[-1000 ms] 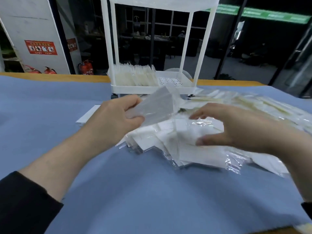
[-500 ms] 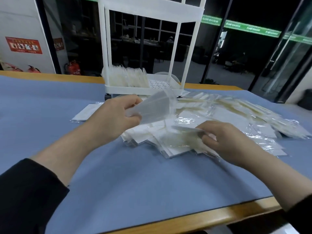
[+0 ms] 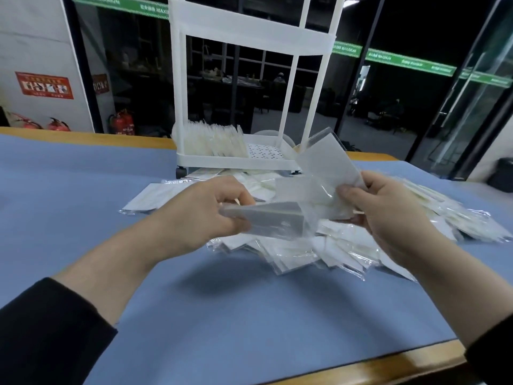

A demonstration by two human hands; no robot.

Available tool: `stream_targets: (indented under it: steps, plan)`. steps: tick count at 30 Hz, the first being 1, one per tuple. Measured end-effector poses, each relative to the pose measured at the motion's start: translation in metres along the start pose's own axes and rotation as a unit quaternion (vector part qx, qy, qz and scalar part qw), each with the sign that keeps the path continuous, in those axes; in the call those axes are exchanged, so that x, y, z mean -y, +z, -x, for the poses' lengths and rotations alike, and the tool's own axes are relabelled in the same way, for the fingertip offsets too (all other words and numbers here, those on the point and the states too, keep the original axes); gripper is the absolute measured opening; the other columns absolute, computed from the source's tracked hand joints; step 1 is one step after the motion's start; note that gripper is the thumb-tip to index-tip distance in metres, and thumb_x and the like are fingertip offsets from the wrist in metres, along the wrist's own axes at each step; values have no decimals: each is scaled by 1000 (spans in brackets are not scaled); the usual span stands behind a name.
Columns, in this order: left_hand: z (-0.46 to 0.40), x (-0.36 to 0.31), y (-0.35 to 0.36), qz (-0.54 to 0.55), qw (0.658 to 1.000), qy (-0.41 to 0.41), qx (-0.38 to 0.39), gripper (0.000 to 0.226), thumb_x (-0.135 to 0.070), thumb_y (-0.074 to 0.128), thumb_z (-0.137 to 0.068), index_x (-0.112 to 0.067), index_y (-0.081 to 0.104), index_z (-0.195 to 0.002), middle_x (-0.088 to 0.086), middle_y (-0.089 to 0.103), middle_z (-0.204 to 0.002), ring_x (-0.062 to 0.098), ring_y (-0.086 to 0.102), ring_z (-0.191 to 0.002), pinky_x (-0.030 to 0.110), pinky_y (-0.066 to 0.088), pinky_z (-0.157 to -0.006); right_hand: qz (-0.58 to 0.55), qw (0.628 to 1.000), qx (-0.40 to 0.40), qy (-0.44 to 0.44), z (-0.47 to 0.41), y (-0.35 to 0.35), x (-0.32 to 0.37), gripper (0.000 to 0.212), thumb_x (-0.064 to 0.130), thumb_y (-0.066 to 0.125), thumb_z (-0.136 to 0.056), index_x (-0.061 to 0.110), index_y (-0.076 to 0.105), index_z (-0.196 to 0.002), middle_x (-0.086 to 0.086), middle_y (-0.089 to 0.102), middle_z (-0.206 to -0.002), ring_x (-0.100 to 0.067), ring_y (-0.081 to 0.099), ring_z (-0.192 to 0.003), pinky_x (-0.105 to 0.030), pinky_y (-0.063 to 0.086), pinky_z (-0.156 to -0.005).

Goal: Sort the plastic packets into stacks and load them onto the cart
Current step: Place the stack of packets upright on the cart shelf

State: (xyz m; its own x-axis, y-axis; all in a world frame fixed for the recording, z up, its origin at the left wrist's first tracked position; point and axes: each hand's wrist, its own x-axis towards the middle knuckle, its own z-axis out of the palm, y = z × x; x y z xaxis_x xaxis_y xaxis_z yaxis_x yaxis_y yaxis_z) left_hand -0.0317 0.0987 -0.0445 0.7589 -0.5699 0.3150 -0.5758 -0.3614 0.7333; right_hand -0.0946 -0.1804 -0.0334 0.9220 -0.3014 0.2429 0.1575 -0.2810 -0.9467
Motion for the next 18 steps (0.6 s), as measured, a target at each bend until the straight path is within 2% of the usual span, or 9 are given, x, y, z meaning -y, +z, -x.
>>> stream_targets:
  steps: [3, 5, 6, 8, 9, 11, 13, 16, 18]
  plan:
    - [-1, 1, 4, 6, 1000, -9, -20, 21, -18, 82, -84, -35, 69, -80, -35, 51, -126, -14, 51, -106, -2, 35, -75, -86, 995, 38, 37, 4, 15, -9, 20, 4, 53, -100, 7, 70, -112, -16, 73, -112, -24, 70, -90, -42, 60, -80]
    - [-2, 3, 5, 4, 1000, -15, -19, 19, -20, 82, -83, -34, 70, -81, -43, 43, -137, -24, 44, -113, -8, 29, -79, -131, 988, 62, 59, 8, 25, -14, 23, 3, 52, -100, 6, 68, -117, -17, 72, -115, -24, 70, -90, -37, 60, -76]
    - [-3, 5, 6, 9, 1000, -17, -15, 17, -19, 82, -83, -32, 71, -82, -38, 48, -136, -21, 47, -112, -7, 30, -80, -149, 984, 79, 67, 10, 29, -17, 23, 4, 52, -101, 6, 67, -119, -17, 72, -116, -26, 70, -93, -39, 60, -80]
    - [-4, 8, 9, 17, 999, -28, 2, 16, -18, 81, -83, -30, 70, -84, -18, 68, -111, 0, 61, -96, 5, 40, -75, -141, 981, 114, 75, 14, 34, -21, 24, 12, 52, -103, 7, 68, -119, -12, 74, -111, -31, 69, -99, -49, 56, -95]
    - [-2, 7, 10, 15, 999, -37, 9, 16, -20, 80, -84, -31, 69, -85, -6, 70, -97, 9, 60, -81, 13, 42, -67, -122, 981, 126, 77, 15, 35, -23, 25, 18, 51, -104, 9, 70, -118, -9, 74, -107, -33, 68, -101, -51, 53, -99]
    - [-1, 6, 10, 9, 999, -47, 15, 18, -22, 80, -84, -34, 66, -87, 4, 68, -86, 11, 52, -65, 21, 41, -60, -94, 985, 125, 70, 16, 35, -23, 28, 26, 49, -105, 13, 73, -113, -8, 75, -104, -32, 68, -99, -49, 55, -96]
    - [-1, 5, 10, 5, 999, -44, 27, 25, -24, 80, -84, -37, 61, -93, 5, 67, -86, 9, 49, -62, 23, 41, -60, -59, 994, 81, 43, 15, 32, -18, 26, 24, 49, -105, 13, 73, -109, -7, 76, -100, -27, 70, -94, -43, 58, -88]
    - [0, 4, 10, 5, 998, -41, 57, 43, -24, 81, -83, -43, 50, -106, 1, 67, -97, 11, 47, -64, 22, 43, -61, 102, 995, 13, -17, 9, 20, -10, 20, 16, 50, -105, 13, 69, -98, -6, 74, -92, -24, 72, -84, -40, 62, -82]
    - [1, 4, 13, 14, 997, -47, 67, 57, -21, 80, -83, -50, 45, -116, -1, 67, -101, 11, 49, -66, 19, 44, -64, 215, 975, 49, -27, 7, 12, -6, 24, 22, 47, -105, 16, 66, -90, -4, 72, -90, -21, 72, -82, -46, 59, -86]
